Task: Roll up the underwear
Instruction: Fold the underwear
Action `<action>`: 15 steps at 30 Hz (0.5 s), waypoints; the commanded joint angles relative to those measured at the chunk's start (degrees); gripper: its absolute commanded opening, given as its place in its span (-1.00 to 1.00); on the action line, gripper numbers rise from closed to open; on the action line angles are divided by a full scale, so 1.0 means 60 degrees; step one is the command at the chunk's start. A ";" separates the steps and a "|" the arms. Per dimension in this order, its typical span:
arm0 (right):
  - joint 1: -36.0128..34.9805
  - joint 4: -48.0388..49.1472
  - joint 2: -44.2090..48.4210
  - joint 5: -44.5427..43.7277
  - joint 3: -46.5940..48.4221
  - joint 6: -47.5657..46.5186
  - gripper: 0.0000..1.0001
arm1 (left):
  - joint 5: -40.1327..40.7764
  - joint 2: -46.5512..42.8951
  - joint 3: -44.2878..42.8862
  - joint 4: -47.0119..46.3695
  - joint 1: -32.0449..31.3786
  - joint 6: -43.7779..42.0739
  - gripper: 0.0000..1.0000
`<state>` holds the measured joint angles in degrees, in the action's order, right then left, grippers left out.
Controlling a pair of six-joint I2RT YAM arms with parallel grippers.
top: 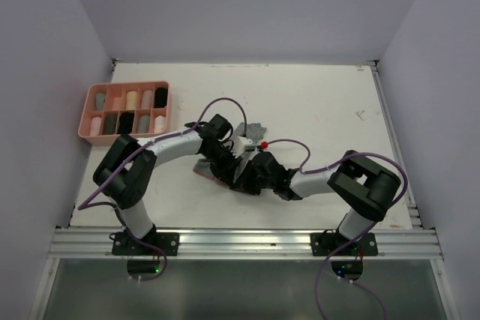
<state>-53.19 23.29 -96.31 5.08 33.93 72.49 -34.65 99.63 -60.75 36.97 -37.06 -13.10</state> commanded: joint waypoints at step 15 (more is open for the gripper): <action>-0.0012 -0.1872 0.2218 -0.0596 -0.0030 -0.0302 -0.81 | -0.0391 0.0767 0.0267 -0.1182 0.0009 0.0455 -1.00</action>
<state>-53.19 16.32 -91.00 4.99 33.32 72.16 -36.27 103.07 -59.99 33.36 -37.15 -10.96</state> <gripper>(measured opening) 0.089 0.013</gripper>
